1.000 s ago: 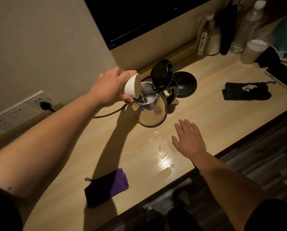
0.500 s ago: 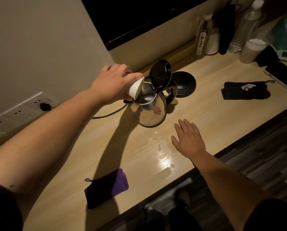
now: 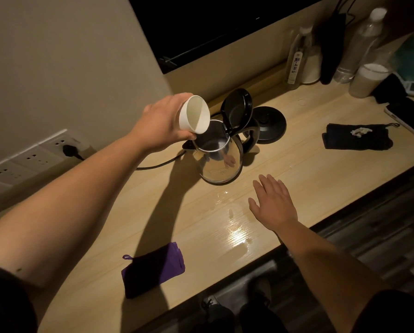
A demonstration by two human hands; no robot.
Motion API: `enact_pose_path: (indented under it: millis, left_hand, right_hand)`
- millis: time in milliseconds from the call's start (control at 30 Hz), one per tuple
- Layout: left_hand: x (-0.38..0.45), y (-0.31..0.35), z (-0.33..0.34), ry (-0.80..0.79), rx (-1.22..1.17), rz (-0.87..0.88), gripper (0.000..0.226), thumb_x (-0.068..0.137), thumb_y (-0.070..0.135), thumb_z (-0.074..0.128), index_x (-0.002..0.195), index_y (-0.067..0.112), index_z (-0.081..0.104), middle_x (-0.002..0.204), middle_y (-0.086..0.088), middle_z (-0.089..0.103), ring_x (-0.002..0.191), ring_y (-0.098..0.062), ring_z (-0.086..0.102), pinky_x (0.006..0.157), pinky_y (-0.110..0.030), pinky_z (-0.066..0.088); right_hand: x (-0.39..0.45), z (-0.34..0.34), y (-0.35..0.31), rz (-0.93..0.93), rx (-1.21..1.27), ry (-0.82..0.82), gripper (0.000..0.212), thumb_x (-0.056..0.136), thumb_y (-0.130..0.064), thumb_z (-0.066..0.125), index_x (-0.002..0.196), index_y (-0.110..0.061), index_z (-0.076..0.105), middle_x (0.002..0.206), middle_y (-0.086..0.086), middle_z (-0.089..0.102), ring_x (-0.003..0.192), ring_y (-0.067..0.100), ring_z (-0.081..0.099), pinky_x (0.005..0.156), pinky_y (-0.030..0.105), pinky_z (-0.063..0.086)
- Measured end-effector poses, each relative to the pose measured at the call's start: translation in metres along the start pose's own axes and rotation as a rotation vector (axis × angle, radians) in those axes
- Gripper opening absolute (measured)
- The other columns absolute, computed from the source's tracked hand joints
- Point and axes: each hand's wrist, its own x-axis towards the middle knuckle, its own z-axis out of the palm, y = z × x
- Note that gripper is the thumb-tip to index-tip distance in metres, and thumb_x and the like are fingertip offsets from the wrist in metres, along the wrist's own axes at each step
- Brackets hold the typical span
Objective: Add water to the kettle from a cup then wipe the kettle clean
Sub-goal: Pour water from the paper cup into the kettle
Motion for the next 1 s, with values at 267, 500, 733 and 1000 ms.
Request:
enact_pose_path:
  millis: [267,500,733,1000]
  left_hand:
    - [-0.031,0.004,0.005,0.129,-0.535,-0.277,0.085,0.075,0.033,0.082,0.143,0.032,0.03,0.129,0.01,0.044,0.118,-0.013,0.044,0.094,-0.029,0.039]
    - [-0.077,0.016,0.016,0.312,-0.936,-0.448,0.077,0.077,0.021,0.081,0.137,0.03,0.033,0.131,0.002,0.05,0.12,-0.016,0.05,0.085,-0.018,0.045]
    - [-0.137,0.018,0.016,0.383,-1.02,-0.559,0.072,0.078,0.021,0.079,0.133,0.034,0.035,0.125,0.007,0.052,0.116,-0.012,0.05,0.087,-0.022,0.044]
    - [-0.209,-0.019,0.015,0.458,-0.973,-0.697,0.074,0.078,0.024,0.081,0.134,0.039,0.035,0.128,0.012,0.051,0.119,-0.009,0.05,0.096,-0.028,0.044]
  right_hand:
    - [-0.004,-0.018,-0.001,-0.005,0.092,-0.01,0.083,0.088,-0.059,0.002,0.152,-0.018,0.035,0.162,0.008,0.029,0.151,0.025,0.016,0.123,0.045,0.009]
    - [-0.005,-0.091,-0.041,0.022,0.593,0.246,0.026,0.102,-0.027,0.047,0.121,-0.018,0.064,0.122,-0.002,0.061,0.111,0.014,0.056,0.089,0.025,0.045]
    - [0.004,-0.151,-0.132,-0.154,0.929,0.193,0.029,0.104,-0.028,0.045,0.122,-0.019,0.066,0.106,-0.003,0.066,0.094,0.004,0.058,0.077,0.024,0.049]
    - [0.011,-0.143,-0.242,-0.247,1.14,-0.205,0.034,0.104,-0.031,0.046,0.136,-0.027,0.056,0.126,-0.004,0.063,0.108,0.014,0.062,0.09,0.037,0.057]
